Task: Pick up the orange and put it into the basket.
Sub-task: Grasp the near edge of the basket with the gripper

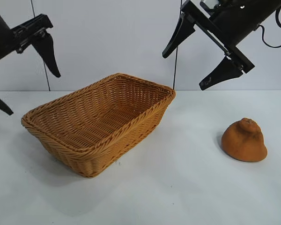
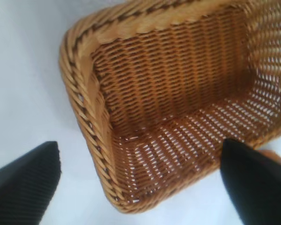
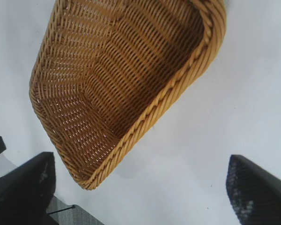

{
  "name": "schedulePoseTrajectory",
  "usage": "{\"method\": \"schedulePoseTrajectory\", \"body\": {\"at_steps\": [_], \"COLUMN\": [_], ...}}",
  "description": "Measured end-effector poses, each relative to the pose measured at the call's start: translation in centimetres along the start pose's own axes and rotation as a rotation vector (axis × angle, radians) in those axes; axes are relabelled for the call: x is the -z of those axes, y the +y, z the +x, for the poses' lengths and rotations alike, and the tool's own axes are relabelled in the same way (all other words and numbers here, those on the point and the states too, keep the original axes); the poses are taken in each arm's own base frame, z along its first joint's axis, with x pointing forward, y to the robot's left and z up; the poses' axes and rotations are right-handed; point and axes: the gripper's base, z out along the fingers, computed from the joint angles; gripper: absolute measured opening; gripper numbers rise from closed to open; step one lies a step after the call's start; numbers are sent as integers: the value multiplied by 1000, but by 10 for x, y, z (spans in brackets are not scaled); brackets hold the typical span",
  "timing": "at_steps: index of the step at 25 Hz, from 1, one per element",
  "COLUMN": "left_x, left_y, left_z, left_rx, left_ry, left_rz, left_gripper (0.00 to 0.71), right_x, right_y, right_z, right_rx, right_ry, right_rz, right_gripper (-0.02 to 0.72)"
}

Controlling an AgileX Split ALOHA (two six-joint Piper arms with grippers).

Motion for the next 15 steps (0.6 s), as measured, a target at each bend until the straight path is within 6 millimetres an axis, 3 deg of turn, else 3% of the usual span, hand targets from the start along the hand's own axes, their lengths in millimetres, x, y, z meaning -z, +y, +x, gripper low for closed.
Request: {"method": "schedulePoseTrajectory", "body": {"at_steps": [11, 13, 15], "left_x": [-78, -81, -81], "left_y": [17, 18, 17], "left_z": [-8, -8, -7], "left_rx": [73, 85, 86], "left_ry": [28, 39, 42], "left_rz": [-84, -84, -80], "left_gripper": [641, 586, 488], "right_x": [0, 0, 0], "right_y": [0, 0, 0], "right_z": [0, 0, 0], "right_rx": [1, 1, 1], "right_ry": [-3, -3, -4], "right_rz": [1, 1, 1], "right_gripper": [679, 679, 679]}}
